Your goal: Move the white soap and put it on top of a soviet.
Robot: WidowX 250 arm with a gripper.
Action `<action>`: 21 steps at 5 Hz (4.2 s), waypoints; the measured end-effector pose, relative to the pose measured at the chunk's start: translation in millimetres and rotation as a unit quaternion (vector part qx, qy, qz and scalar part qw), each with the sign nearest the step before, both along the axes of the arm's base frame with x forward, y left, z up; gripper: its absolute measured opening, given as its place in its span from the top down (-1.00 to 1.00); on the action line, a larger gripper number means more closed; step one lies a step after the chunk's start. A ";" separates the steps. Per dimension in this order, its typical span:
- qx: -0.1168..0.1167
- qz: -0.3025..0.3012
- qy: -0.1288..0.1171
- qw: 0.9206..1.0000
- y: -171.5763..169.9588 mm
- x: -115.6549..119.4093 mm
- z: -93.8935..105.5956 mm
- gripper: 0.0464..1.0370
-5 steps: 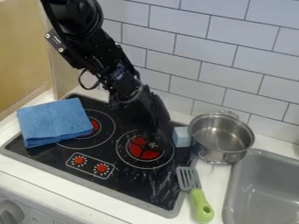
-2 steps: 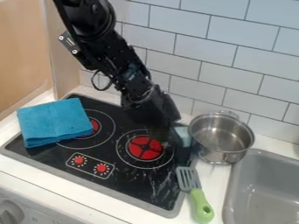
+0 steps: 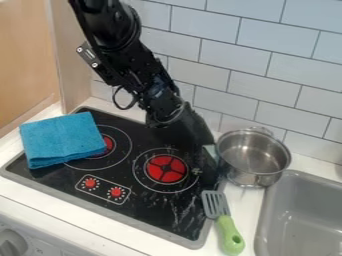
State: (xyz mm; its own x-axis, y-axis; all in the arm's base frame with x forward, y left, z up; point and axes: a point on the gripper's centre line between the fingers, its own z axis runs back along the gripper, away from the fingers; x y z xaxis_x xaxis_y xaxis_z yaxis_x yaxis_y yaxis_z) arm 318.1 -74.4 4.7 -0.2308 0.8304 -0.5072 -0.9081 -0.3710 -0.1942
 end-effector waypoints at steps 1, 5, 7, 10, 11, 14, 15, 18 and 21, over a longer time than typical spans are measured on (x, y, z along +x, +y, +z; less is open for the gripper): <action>0.005 -0.005 -0.003 1.000 0.2 2.9 0.5 0.15; 0.026 -0.019 -0.014 0.999 9.4 3.1 11.1 0.16; 0.041 -0.028 -0.026 0.998 28.2 -2.7 33.4 0.16; 0.067 -0.077 -0.004 0.995 71.0 -26.7 52.6 0.16; 0.069 -0.101 -0.005 0.992 83.5 -32.3 63.3 0.16; 0.104 -0.103 0.002 0.989 140.5 -47.3 76.4 0.16; 0.118 -0.096 0.008 0.988 159.7 -54.4 76.1 0.16; 0.162 -0.091 0.040 0.982 211.9 -63.2 63.4 0.16; 0.127 -0.059 0.036 0.989 218.4 -44.3 30.9 0.16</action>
